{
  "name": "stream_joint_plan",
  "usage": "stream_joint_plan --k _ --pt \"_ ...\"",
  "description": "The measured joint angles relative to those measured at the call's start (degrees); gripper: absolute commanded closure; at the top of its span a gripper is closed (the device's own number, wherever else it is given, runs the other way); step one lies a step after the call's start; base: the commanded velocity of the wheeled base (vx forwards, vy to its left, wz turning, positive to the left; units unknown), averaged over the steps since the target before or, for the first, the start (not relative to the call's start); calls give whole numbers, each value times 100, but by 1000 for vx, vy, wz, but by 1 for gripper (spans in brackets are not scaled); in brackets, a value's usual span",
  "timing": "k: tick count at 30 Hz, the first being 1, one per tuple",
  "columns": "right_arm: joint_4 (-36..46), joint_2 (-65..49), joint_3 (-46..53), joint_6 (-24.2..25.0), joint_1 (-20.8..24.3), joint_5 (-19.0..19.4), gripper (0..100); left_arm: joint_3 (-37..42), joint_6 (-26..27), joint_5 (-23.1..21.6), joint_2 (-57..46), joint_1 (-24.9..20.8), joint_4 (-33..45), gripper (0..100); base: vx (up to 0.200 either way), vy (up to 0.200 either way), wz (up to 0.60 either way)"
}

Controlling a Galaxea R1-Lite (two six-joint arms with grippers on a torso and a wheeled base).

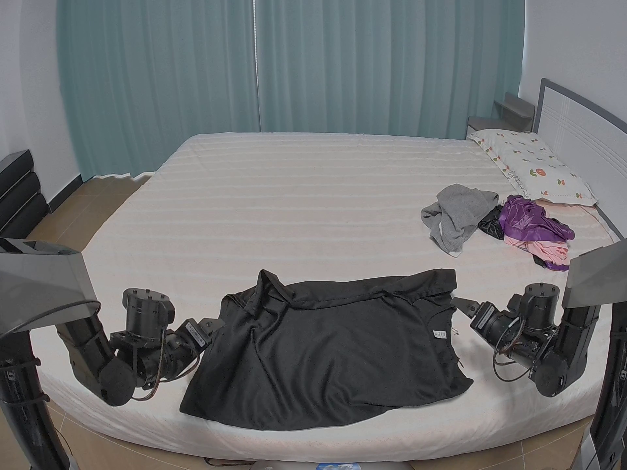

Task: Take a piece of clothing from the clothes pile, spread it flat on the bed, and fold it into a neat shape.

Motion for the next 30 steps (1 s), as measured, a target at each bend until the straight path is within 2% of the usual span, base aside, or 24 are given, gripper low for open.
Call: stream_joint_plan --k 5,9,12,21,30 --pt "-165 -88 657 117 10 137 0 728 -187 -68 -205 -83 -180 0 -200 0 0" --pt "-169 -124 894 158 22 255 0 1051 -304 -332 -284 -122 -224 0 -200 0 0" --pt "-172 -135 962 268 44 301 0 1208 -416 -597 -321 -130 -323 0 0 0 0" --pt "-174 -130 1123 328 295 312 0 1381 -692 -666 -351 -146 -651 0 0 0 0" --pt "-174 -111 1152 321 427 297 0 1396 -744 -658 -372 -279 -670 0 0 -200 0"
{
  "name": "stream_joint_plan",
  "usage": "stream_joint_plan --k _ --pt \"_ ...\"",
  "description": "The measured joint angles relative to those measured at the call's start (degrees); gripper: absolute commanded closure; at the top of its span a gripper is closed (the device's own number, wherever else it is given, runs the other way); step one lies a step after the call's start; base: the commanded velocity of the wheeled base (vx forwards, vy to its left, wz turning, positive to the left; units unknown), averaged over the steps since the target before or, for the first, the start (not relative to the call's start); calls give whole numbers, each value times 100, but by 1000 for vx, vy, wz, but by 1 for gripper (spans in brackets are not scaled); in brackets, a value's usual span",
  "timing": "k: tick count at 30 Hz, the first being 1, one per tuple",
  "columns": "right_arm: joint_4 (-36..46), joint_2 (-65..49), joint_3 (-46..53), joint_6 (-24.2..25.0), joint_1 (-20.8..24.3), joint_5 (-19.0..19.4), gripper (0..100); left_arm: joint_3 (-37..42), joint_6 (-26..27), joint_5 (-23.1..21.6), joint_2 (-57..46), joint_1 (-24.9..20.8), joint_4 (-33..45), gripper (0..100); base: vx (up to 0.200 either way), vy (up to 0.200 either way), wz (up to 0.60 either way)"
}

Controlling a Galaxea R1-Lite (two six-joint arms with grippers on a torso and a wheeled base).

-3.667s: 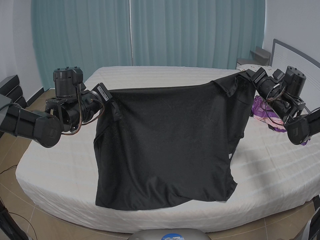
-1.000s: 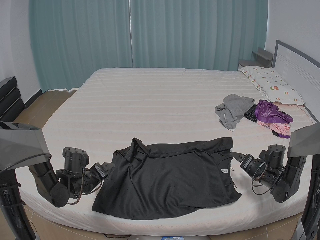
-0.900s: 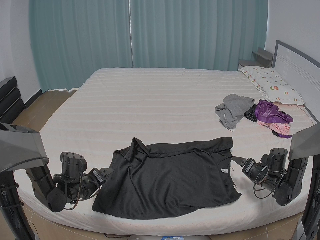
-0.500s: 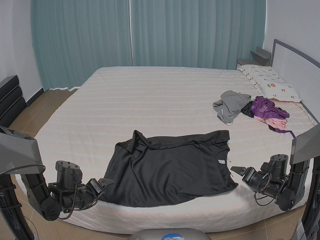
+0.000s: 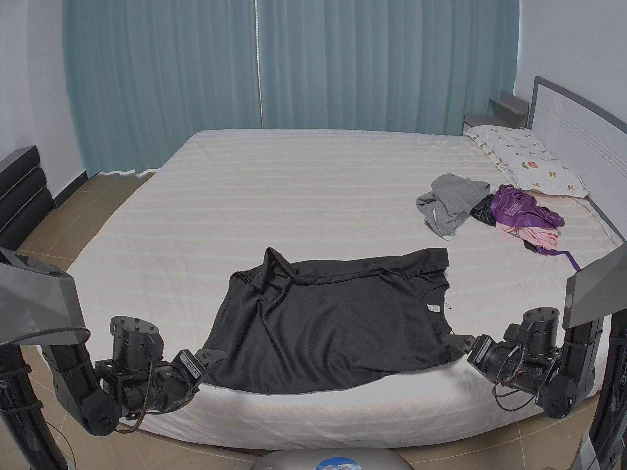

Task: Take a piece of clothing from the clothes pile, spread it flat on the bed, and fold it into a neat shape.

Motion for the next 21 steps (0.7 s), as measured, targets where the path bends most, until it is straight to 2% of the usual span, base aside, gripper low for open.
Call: stream_joint_plan --k 3,12,21 --pt "2 6 -2 -4 11 0 0 2 -1 4 -1 -20 -2 0 0 -200 0" --pt "2 15 -2 -13 33 -24 0 18 108 110 16 -35 -9 0 0 0 0" --pt "2 17 0 -22 48 -27 0 112 446 588 195 17 -185 0 0 0 0"
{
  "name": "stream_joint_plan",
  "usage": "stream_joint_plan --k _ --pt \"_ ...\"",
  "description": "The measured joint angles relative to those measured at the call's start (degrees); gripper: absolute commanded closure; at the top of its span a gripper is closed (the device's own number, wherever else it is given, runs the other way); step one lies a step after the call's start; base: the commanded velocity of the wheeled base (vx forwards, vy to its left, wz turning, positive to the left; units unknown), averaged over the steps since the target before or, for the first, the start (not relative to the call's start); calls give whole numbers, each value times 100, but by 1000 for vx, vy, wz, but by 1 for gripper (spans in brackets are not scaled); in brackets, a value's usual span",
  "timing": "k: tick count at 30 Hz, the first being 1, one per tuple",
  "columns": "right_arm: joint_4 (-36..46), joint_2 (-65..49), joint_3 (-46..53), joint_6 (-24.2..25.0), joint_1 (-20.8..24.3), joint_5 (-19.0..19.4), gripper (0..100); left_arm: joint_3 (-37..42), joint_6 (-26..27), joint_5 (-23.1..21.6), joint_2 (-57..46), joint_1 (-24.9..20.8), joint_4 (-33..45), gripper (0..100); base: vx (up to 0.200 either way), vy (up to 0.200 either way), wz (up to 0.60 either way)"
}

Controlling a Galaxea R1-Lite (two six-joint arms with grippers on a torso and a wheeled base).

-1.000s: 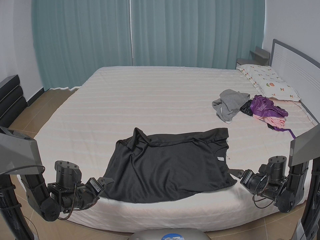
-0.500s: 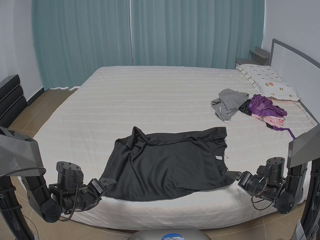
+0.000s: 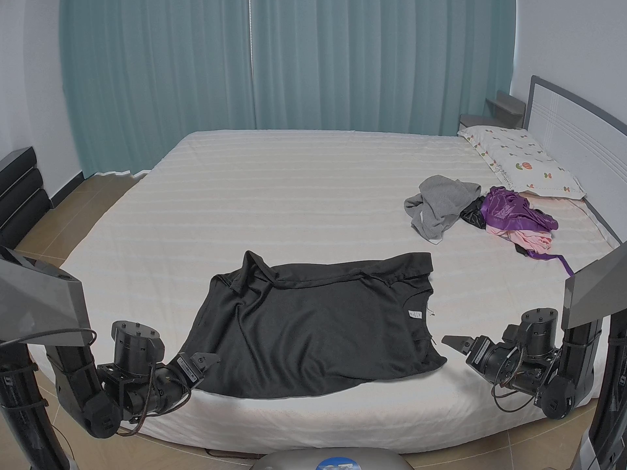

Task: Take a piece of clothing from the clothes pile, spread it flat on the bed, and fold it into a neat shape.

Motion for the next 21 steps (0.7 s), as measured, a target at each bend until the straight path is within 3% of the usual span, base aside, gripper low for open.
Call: stream_joint_plan --k 10,21 --pt "0 20 9 -6 32 -7 0 6 530 736 874 173 -685 0 0 0 0" --pt "0 46 4 -9 32 -9 0 -133 579 835 1241 603 -734 0 0 0 0"
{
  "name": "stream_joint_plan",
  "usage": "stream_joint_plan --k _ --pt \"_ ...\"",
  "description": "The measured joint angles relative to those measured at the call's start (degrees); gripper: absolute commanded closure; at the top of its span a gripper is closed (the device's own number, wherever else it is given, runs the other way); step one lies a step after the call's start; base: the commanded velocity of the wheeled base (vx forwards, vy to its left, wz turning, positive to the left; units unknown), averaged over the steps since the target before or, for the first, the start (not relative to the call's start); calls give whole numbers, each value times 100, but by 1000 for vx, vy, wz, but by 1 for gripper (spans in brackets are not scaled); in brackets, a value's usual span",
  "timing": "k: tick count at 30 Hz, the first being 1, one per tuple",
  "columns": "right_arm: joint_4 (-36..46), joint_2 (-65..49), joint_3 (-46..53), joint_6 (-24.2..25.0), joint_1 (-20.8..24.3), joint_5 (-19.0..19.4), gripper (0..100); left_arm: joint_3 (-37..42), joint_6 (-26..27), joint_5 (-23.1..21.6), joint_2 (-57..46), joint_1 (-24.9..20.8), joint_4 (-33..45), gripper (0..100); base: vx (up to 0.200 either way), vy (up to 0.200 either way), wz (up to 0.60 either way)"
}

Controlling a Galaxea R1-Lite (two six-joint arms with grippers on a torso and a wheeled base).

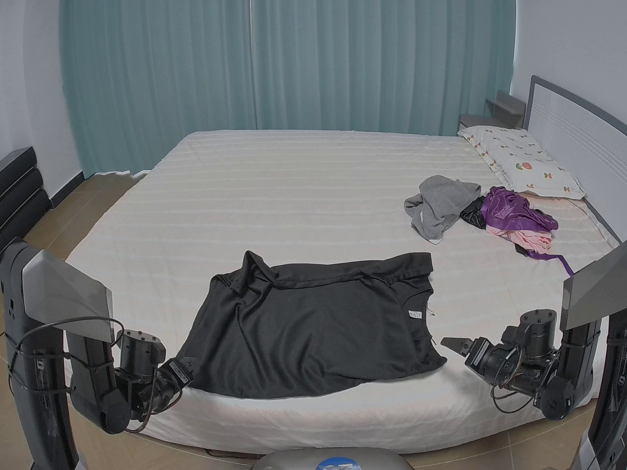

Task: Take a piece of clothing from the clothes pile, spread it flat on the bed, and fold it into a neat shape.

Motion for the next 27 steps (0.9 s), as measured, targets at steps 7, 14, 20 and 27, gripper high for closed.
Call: stream_joint_plan --k 7,14,20,27 --pt "2 6 -15 0 6 9 0 -261 162 -2 137 215 -2 0 0 0 0" --pt "0 48 -48 -9 50 1 0 -407 400 6 272 223 0 100 0 0 0" --pt "0 227 -30 -52 177 -18 0 -369 402 5 306 216 0 100 0 0 0" --pt "0 610 -72 -550 351 -84 0 -296 375 6 206 271 -6 100 0 0 0"
